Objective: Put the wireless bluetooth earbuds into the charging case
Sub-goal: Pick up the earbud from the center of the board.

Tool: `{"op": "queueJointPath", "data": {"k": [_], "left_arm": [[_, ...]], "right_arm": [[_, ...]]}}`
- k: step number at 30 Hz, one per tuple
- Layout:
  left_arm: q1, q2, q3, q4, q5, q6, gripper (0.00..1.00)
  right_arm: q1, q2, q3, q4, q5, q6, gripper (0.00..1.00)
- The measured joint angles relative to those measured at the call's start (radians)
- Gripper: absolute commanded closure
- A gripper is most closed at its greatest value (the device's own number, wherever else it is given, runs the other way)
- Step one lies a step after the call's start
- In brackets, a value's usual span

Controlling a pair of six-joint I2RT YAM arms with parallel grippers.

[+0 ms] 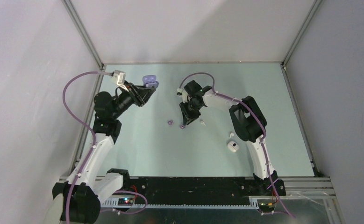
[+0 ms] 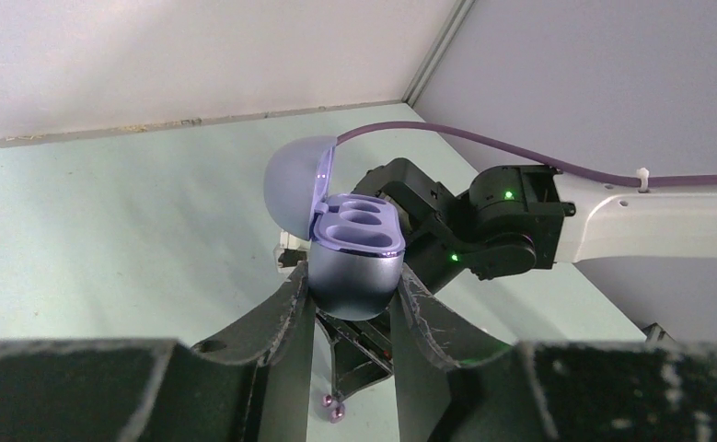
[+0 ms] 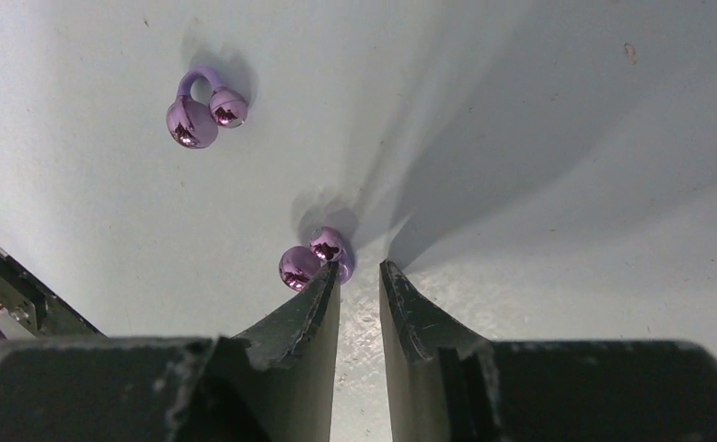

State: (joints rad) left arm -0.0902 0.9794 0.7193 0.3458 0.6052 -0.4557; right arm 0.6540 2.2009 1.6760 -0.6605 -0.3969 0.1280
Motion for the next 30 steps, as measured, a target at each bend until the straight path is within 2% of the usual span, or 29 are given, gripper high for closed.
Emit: {"op": "queueJointPath", "data": {"k": [5,10,13,16,17,24,30], "left_arm": [[0.000,0.002,0.000,0.002,0.000,-0.010,1.00],[0.000,0.008,0.000,0.009,0.000,-0.019,1.00],[0.001,0.014,0.000,0.011,0.000,-0.020,1.00],[0.001,0.016,-0.002,0.011,0.000,-0.024,1.00],[0.002,0.016,-0.002,0.011,0.000,-0.024,1.00],[0.002,0.023,-0.004,0.020,0.000,-0.025,1.00],[0.003,0.048,-0.004,0.037,0.000,-0.023,1.00]], "right_arm": [[0.023,0.000,0.008,-0.008,0.058,0.007,0.70],[0.065,-0.005,0.015,-0.007,0.144,0.011,0.72],[0.079,-0.007,0.017,-0.011,0.187,0.011,0.81],[0.083,-0.007,0.018,-0.012,0.208,0.011,0.99],[0.083,-0.007,0.018,-0.012,0.210,0.011,1.00],[0.085,-0.031,0.004,-0.012,0.243,-0.032,1.00],[0.085,-0.143,-0.030,0.008,0.309,-0.180,1.00]]}}
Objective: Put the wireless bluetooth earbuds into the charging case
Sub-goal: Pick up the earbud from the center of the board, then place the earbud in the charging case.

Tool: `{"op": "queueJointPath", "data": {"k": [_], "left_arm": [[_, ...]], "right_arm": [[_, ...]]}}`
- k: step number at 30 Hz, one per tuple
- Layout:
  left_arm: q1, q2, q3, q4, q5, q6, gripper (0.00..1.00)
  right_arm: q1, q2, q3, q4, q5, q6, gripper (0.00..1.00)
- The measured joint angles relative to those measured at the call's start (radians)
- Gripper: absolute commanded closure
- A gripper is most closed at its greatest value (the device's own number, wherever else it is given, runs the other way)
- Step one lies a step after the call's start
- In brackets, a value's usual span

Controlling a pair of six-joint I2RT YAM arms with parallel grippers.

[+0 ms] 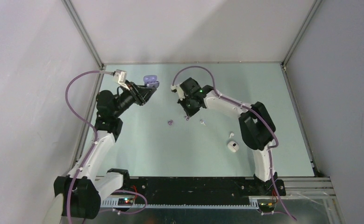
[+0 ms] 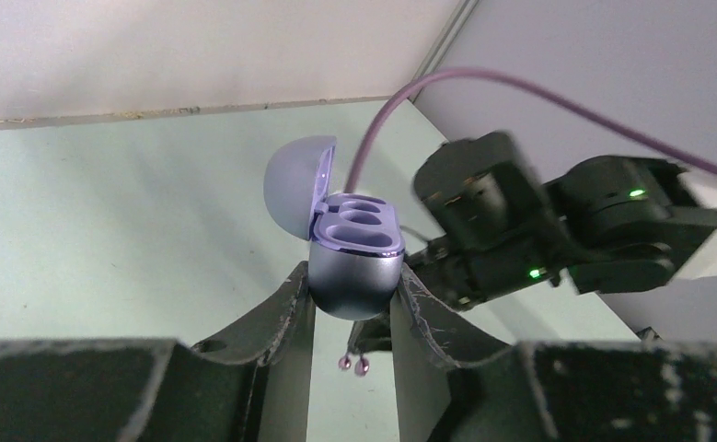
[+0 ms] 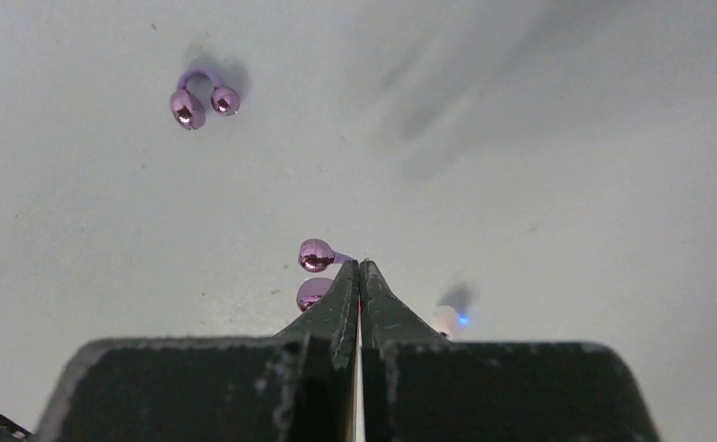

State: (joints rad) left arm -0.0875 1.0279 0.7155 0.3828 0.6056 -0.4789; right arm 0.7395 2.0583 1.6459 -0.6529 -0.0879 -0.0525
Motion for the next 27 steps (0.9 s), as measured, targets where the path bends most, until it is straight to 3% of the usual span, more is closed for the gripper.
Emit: {"op": "queueJointPath", "data": {"k": [6,12,17,27], "left_arm": [[0.001,0.017,-0.006,0.012,0.019,0.034,1.00],[-0.013,0.090,-0.003,0.015,0.082,0.131,1.00],[-0.061,0.181,0.061,0.004,0.096,0.192,1.00],[-0.177,0.303,0.242,0.055,0.105,0.190,1.00]], "right_arm": [[-0.002,-0.150,-0.042,0.067,0.053,-0.173,1.00],[-0.018,-0.397,-0.204,0.229,0.099,-0.407,1.00],[-0.036,-0.569,-0.238,0.413,0.123,-0.579,1.00],[-0.027,-0.696,-0.262,0.717,0.114,-0.678,1.00]]}}
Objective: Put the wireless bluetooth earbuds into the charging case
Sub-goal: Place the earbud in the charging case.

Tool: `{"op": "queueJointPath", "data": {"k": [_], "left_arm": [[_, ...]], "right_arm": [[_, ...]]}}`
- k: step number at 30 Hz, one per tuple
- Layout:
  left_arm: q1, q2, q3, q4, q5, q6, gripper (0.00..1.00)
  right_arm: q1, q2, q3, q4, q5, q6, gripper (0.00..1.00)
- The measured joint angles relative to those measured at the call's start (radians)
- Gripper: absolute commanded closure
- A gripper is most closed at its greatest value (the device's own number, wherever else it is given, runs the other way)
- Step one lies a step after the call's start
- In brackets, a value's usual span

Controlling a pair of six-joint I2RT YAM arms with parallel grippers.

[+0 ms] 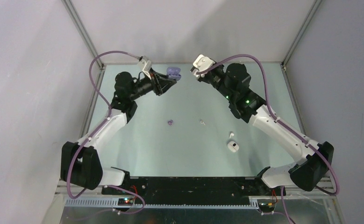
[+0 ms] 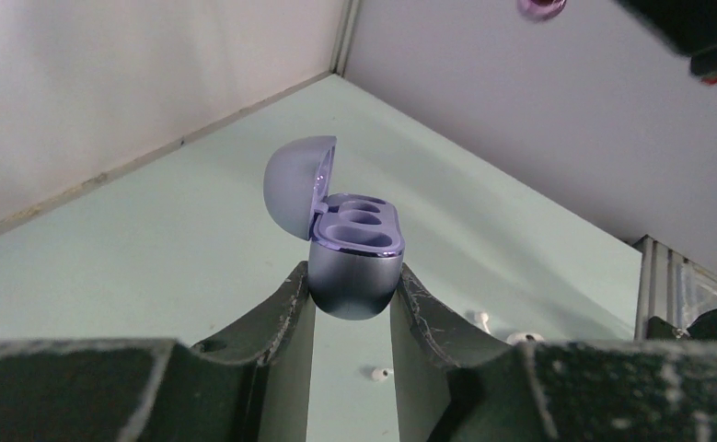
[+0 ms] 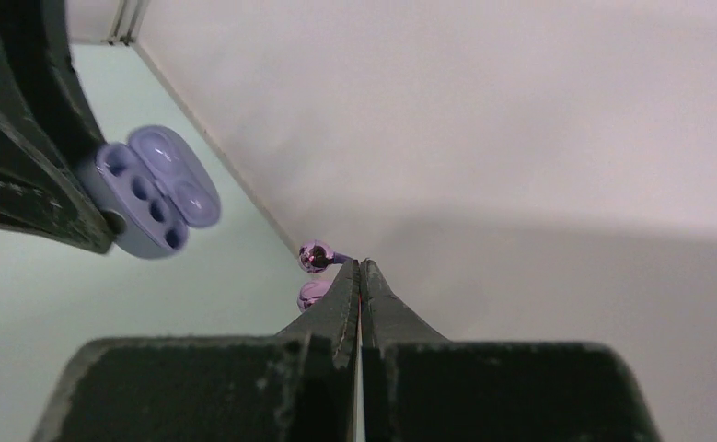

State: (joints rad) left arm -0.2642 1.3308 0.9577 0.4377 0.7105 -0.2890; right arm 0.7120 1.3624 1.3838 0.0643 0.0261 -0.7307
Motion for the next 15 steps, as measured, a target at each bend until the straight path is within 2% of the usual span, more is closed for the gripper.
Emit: {"op": "queueJointPath", "data": {"k": [7,15], "left_arm": [[-0.043,0.039,0.094,-0.005,-0.019,-0.038,1.00],[-0.056,0.039,0.105,0.024,0.009,-0.055,1.00]], "right_arm": [[0.025,0.002,-0.084,0.114,-0.036,-0.040,1.00],[0.031,0.004,-0.087,0.188,-0.069,-0.056,1.00]]}}
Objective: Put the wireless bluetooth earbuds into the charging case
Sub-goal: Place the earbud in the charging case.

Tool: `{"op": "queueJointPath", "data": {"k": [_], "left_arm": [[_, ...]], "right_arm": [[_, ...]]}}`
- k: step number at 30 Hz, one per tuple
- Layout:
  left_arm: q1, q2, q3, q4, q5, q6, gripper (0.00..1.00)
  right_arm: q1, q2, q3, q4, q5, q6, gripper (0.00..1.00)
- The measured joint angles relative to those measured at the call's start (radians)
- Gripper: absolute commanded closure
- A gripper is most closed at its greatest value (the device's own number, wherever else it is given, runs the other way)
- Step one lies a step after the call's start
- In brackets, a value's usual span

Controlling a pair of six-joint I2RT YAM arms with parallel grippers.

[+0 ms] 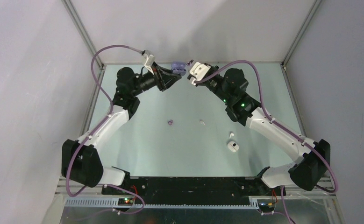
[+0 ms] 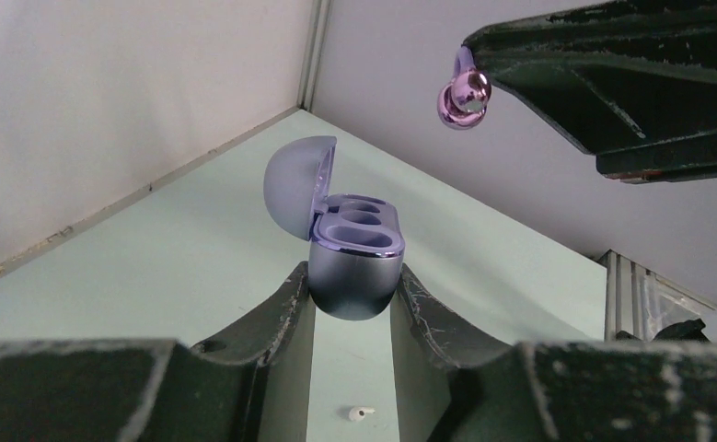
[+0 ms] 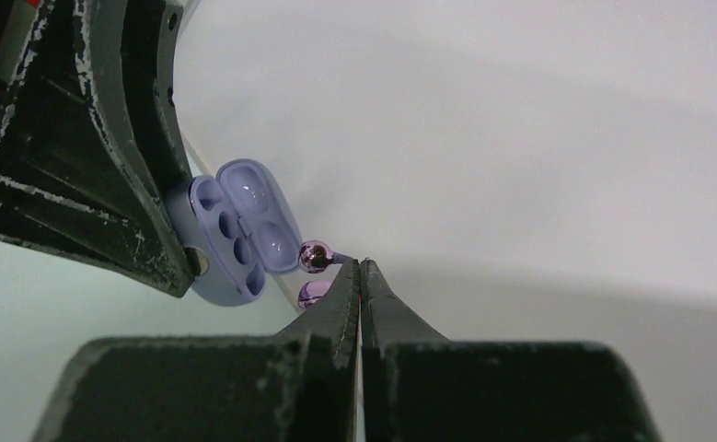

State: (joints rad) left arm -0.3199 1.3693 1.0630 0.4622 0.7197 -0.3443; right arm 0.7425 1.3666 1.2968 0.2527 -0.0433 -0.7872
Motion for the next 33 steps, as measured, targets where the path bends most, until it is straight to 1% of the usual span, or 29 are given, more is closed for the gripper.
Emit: {"op": "queueJointPath", "data": {"k": [4,12,22,33], "left_arm": [[-0.005,0.000,0.000,0.008,0.023,0.000,1.00],[-0.005,-0.001,-0.003,0.078,0.079,-0.011,1.00],[-0.005,-0.004,-0.010,0.118,0.093,-0.029,1.00],[-0.004,-0.005,-0.021,0.158,0.096,-0.058,1.00]], "right_arm": [[0.005,0.001,0.000,0.017,-0.010,0.000,1.00],[0.027,0.022,-0.011,0.072,-0.022,-0.013,1.00],[0.042,0.029,-0.033,0.121,-0.025,-0.053,1.00],[0.044,0.032,-0.037,0.128,0.002,-0.082,1.00]]}}
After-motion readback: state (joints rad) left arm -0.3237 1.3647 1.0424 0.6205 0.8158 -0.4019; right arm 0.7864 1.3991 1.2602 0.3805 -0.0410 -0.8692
